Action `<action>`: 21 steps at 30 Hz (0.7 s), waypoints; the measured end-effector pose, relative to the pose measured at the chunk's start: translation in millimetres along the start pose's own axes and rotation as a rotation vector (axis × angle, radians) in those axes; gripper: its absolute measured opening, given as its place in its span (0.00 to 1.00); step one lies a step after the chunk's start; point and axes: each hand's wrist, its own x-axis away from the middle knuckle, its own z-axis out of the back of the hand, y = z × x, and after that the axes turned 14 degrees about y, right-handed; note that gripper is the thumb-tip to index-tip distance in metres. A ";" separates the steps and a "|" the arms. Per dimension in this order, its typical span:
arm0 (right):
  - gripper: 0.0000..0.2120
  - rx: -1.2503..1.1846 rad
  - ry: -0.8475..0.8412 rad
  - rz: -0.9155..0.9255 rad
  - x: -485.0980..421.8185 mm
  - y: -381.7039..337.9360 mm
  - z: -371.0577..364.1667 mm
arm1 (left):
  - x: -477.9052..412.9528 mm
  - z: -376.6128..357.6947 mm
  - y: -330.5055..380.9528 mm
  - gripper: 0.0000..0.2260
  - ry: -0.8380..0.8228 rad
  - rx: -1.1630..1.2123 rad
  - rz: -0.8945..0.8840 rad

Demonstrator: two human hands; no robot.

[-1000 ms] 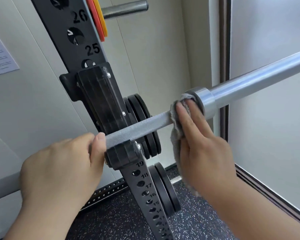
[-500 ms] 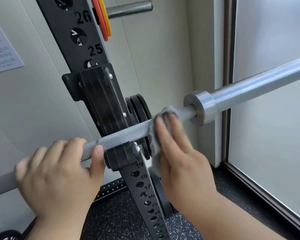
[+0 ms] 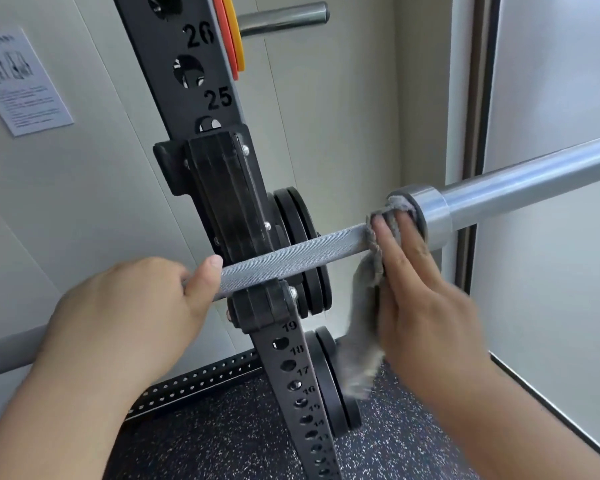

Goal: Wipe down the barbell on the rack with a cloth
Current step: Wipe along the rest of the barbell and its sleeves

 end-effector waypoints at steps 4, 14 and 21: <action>0.42 0.029 -0.098 0.020 4.0 -20.7 -4.9 | 1.2 5.7 2.2 0.37 0.018 0.019 -0.005; 0.40 0.067 -0.103 0.006 -9.7 -16.5 -0.6 | 47.5 -12.9 -8.1 0.21 0.326 0.061 0.041; 0.37 0.044 -0.160 0.179 -13.9 -13.2 -1.5 | 38.4 -21.8 -11.6 0.22 0.392 0.044 0.013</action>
